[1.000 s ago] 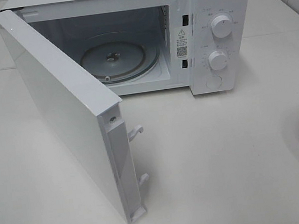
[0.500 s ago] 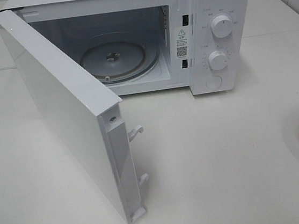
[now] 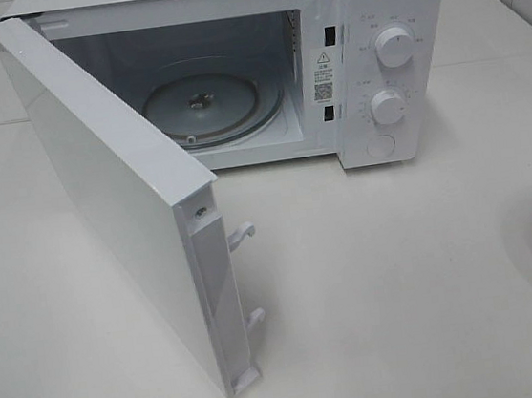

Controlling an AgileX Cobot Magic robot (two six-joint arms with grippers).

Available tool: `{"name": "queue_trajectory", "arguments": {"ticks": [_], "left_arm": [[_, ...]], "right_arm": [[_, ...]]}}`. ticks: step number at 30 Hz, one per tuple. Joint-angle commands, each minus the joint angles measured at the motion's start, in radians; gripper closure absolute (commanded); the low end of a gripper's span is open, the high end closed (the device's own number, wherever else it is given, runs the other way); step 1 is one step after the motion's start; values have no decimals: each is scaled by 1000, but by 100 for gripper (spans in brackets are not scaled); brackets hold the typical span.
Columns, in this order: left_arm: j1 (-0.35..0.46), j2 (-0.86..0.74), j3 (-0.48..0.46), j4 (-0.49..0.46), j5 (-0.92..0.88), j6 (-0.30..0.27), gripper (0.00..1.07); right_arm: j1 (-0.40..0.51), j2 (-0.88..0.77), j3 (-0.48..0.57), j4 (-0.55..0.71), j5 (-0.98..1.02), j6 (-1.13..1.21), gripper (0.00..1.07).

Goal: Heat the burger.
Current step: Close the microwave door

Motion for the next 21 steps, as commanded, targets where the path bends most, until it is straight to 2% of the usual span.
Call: {"name": "queue_trajectory", "arguments": {"ticks": [1,21], "left_arm": [[3,-19,5,-9,-7,-7,7],[3,-19,5,-9,-7,-7,7]], "right_arm": [[-8,-20,2,8,6,-19,8],[-8,-20,2,13,6,-25,9]]}}
